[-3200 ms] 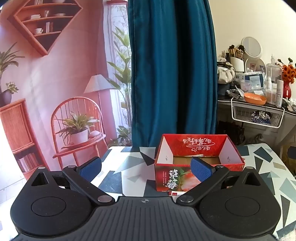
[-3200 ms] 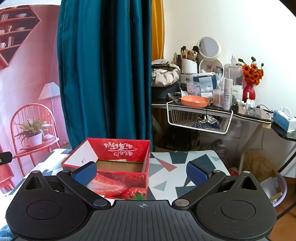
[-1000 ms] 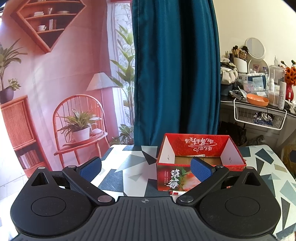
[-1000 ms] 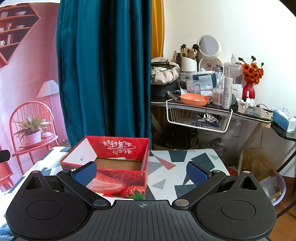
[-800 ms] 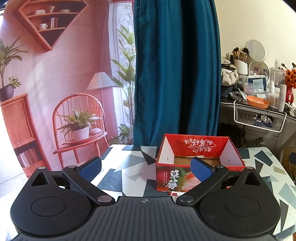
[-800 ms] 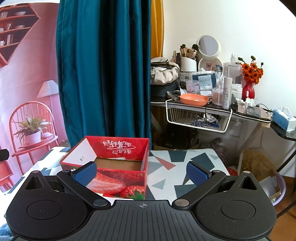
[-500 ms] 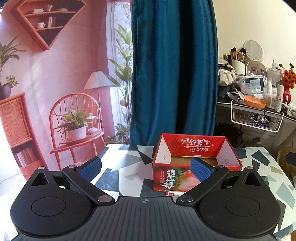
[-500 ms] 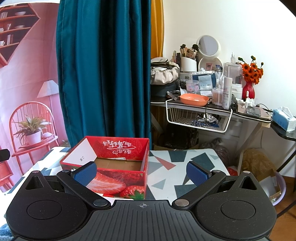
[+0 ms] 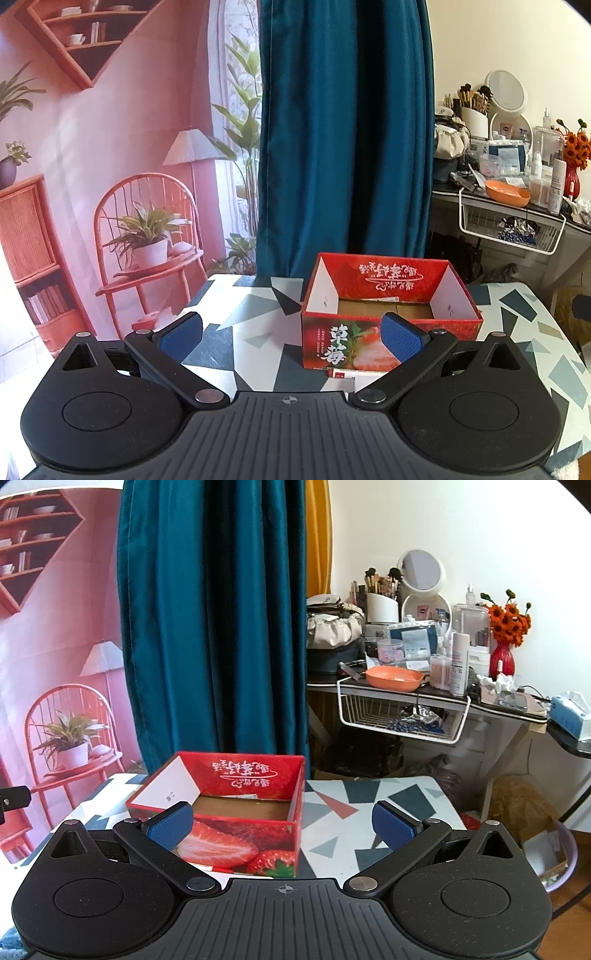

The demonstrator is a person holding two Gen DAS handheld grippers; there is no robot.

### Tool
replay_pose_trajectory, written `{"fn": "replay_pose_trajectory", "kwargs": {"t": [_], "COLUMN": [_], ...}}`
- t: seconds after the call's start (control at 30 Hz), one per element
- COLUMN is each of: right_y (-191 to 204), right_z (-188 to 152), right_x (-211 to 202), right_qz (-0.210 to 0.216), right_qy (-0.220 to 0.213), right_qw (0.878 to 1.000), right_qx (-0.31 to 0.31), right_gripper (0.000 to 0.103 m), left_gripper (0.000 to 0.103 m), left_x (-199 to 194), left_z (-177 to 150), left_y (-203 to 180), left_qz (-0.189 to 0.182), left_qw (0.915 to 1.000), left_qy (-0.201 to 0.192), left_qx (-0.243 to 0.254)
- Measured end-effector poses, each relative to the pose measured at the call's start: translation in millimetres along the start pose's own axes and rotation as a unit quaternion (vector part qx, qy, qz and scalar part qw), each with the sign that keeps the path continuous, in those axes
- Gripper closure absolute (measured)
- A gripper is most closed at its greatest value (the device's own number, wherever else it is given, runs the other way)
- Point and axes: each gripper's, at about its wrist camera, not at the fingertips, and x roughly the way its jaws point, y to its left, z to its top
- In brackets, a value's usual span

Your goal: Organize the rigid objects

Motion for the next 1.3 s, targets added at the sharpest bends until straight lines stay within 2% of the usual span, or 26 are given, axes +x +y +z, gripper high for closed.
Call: {"fn": "replay_pose_trajectory", "kwargs": {"t": [0.13,0.27,0.33,0.43,0.5,0.6,0.67,0.77,0.93,1.0,1.07,1.13,1.3], "right_y": [-8.6,-20.8,-27.7,-30.8,-30.8,-32.7,-28.3,-21.9,-12.7,-10.0,-6.7,-1.7,4.3], "right_z": [-5.6,-21.1,-31.3,-45.2,-52.9,-61.8,-67.4,-76.4,-101.9,-115.5,-130.0,-139.8,-143.5], "right_x": [4.7,20.4,30.2,46.3,60.5,87.2,104.0,122.6,139.9,142.4,144.6,145.7,143.9], "right_qz": [0.016,0.037,0.051,0.05,0.05,0.076,0.064,0.054,0.061,0.071,0.078,0.088,0.105], "right_qy": [-0.008,-0.008,-0.014,-0.015,0.0,0.04,0.056,0.054,0.068,0.083,0.103,0.121,0.129], "right_qw": [1.0,0.998,0.996,0.996,0.997,0.994,0.995,0.996,0.996,0.994,0.992,0.989,0.986], "right_qx": [0.021,0.056,0.074,0.073,0.065,0.068,0.055,0.039,0.024,0.017,0.012,0.005,-0.001], "right_gripper": [0.0,0.0,0.0,0.0,0.0,0.0,0.0,0.0,0.0,0.0,0.0,0.0,0.001], "left_gripper": [0.0,0.0,0.0,0.0,0.0,0.0,0.0,0.0,0.001,0.004,0.012,0.014,0.021], "left_x": [11.3,37.6,50.7,68.6,81.3,101.1,116.7,129.4,145.8,147.3,148.9,151.2,159.8], "left_z": [-4.0,-12.3,-17.5,-25.7,-33.3,-43.7,-50.1,-58.8,-81.5,-91.8,-101.1,-106.1,-113.9], "left_y": [-0.2,7.1,7.6,7.2,5.7,2.3,0.2,-0.4,-2.5,-5.0,-8.4,-9.7,-7.3], "left_qz": [-0.005,-0.019,-0.019,-0.025,-0.025,-0.03,-0.031,-0.043,-0.06,-0.063,-0.073,-0.08,-0.094], "left_qw": [0.9998,0.9979,0.9967,0.9954,0.9949,0.9929,0.9917,0.9902,0.9865,0.9851,0.9826,0.9801,0.9759], "left_qy": [0.021,0.059,0.077,0.092,0.098,0.112,0.122,0.131,0.152,0.16,0.171,0.182,0.197], "left_qx": [0.003,-0.02,-0.017,-0.002,0.012,0.023,0.028,0.019,0.008,0.004,0.006,0.007,-0.012]}}
